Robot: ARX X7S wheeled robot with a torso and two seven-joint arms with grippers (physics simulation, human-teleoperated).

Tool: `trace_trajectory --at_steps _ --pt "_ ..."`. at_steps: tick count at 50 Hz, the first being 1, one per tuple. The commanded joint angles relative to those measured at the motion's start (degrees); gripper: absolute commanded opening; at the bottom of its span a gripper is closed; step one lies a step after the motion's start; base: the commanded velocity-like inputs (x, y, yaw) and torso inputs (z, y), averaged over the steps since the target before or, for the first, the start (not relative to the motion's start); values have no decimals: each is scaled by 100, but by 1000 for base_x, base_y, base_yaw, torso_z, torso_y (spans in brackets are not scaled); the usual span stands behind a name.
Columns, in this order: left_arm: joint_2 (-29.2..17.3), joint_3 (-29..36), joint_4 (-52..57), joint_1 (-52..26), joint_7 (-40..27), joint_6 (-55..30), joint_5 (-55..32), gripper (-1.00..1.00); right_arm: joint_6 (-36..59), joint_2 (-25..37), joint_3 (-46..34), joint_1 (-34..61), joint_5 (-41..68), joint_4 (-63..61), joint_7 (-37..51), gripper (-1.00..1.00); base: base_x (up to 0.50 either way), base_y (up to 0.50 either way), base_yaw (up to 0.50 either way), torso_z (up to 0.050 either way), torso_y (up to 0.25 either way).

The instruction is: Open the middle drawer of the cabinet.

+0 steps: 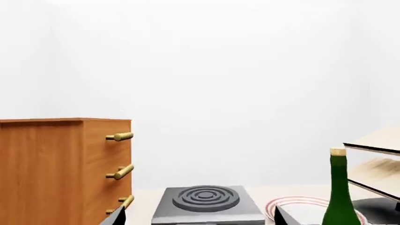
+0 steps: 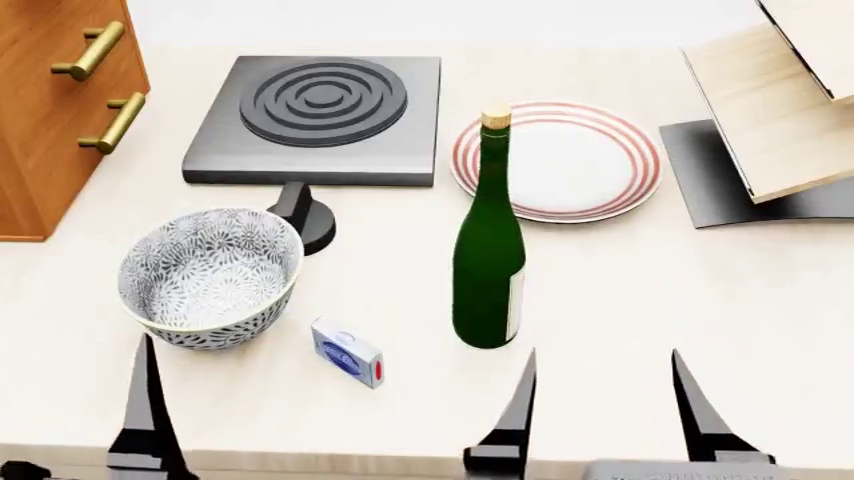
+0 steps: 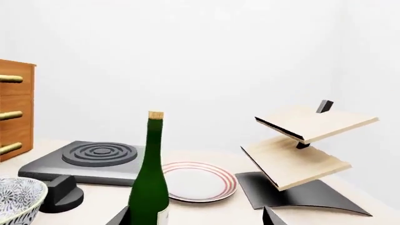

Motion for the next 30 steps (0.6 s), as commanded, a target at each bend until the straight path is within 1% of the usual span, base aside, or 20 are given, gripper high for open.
trace_trajectory --at_steps 1,9,11,17,26,30 --pt "-135 113 1074 -60 -93 -241 115 100 617 116 7 137 -79 -1154 126 100 0 0 0 0 0" --pt "-134 55 1831 -139 -192 -607 -71 100 1059 196 -125 217 -280 -2012 206 100 0 0 0 0 0" --pt "-171 59 1961 -149 -218 -529 27 100 1194 193 -131 252 -286 -2230 215 100 0 0 0 0 0" --pt "-230 -211 2513 -266 -306 -941 -296 100 1512 227 -249 358 -385 -2746 260 100 0 0 0 0 0" --pt "-296 -323 2834 -269 -377 -1074 -495 100 1577 204 -222 378 -436 -2995 256 100 0 0 0 0 0" --pt "-322 -374 2953 -303 -424 -1163 -572 100 1375 -71 -163 297 -826 -2999 -117 100 0 0 0 0 0"
